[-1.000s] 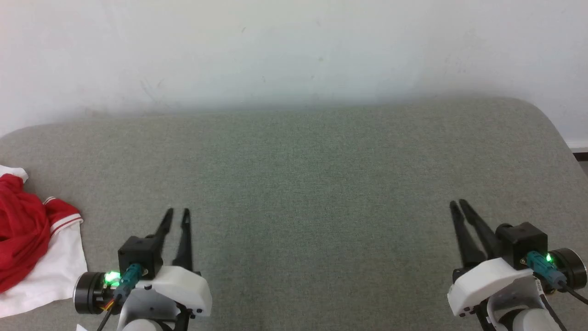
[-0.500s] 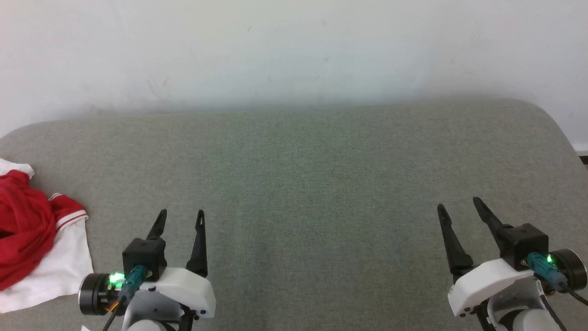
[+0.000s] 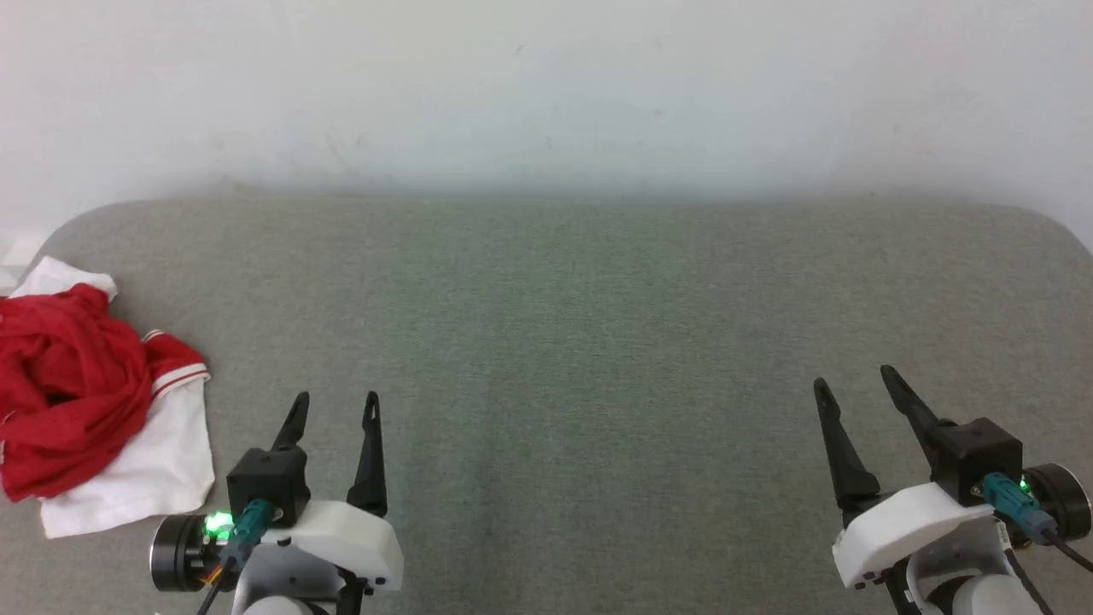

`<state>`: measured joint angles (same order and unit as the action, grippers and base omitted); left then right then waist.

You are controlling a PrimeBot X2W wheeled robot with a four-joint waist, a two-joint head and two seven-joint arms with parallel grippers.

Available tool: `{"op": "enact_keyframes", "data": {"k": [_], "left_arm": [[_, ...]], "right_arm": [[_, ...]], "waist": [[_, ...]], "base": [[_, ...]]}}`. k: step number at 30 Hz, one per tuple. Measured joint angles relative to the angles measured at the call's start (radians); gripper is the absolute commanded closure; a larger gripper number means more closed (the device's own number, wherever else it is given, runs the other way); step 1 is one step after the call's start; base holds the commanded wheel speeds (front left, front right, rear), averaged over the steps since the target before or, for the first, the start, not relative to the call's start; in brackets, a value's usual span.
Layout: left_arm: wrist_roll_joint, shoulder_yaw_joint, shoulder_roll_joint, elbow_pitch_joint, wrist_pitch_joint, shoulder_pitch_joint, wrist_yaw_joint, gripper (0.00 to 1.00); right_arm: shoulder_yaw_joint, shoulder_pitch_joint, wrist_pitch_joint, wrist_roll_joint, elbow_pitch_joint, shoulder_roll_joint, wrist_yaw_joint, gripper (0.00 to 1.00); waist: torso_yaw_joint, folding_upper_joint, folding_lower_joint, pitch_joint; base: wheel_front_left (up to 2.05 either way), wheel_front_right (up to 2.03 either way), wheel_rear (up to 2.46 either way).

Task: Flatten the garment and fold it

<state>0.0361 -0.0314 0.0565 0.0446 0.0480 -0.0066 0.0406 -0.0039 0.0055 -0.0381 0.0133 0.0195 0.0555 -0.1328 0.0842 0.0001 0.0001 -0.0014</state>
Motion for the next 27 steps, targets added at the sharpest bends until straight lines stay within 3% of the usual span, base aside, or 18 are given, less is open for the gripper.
{"op": "enact_keyframes", "data": {"k": [27], "left_arm": [[0.032, -0.009, 0.004, 0.031, 0.053, 0.0, 0.046, 0.0]], "right_arm": [[0.001, -0.008, -0.052, 0.022, 0.034, 0.0, 0.0, 0.0]], "waist": [[0.167, 0.0, 0.0, -0.001]], "base": [[0.0, 0.0, 0.0]]}}
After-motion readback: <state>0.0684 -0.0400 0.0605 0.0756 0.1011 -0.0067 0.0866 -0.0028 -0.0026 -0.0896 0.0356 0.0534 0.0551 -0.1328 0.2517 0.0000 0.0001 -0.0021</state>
